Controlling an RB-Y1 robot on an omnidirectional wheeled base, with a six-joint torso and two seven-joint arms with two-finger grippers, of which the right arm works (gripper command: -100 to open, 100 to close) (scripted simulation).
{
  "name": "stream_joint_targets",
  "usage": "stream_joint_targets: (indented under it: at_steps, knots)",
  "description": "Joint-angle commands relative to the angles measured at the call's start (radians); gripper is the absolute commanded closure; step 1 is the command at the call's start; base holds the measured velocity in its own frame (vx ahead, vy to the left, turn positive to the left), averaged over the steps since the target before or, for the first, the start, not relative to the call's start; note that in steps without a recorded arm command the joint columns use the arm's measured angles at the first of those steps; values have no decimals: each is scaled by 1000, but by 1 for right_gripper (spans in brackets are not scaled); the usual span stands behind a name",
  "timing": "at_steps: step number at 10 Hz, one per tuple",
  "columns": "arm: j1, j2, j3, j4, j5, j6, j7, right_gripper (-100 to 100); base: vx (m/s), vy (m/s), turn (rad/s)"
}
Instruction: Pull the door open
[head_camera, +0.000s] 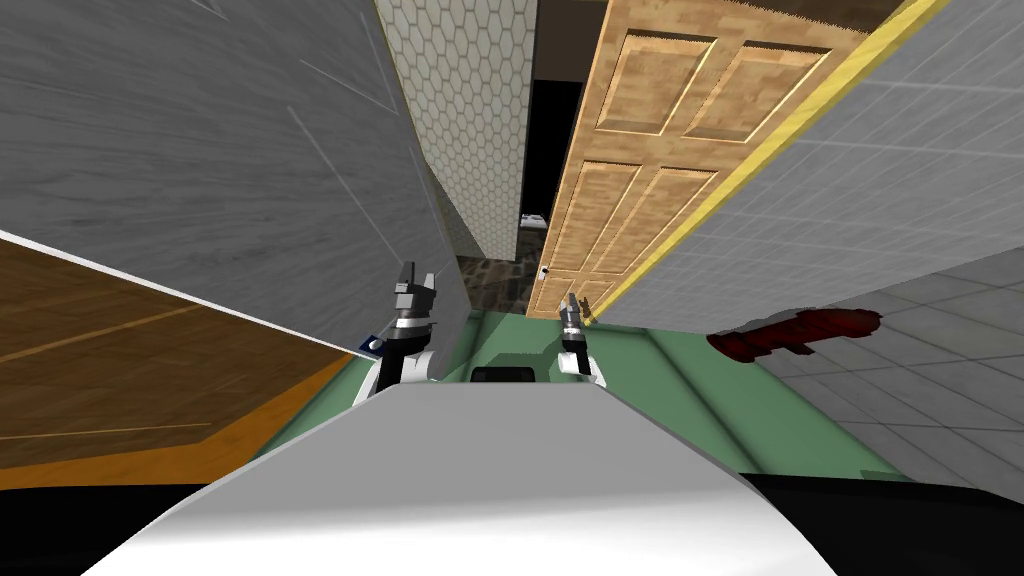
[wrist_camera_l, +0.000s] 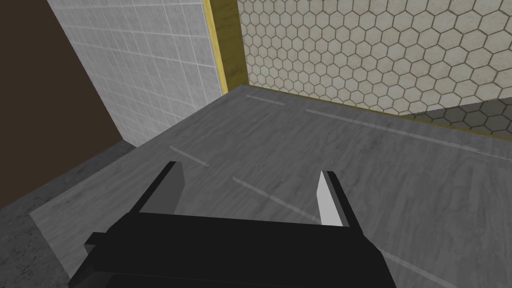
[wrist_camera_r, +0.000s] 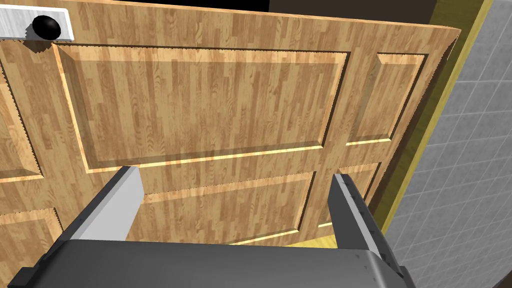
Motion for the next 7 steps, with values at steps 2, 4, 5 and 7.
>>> stream_joint_targets:
  at_steps: [2, 4, 5, 7]
  knots:
    - [-35, -13, -10, 85, -11, -21, -5, -100, 107, -6, 34]
    - [-49, -17, -13, 129, -15, -29, -6, -100, 83, -9, 18]
    - [-64, -20, -16, 164, -19, -37, -7, -100, 52, 0, 19]
    - [-94, -27, -23, 222, -27, -53, -9, -100, 83, -10, 32]
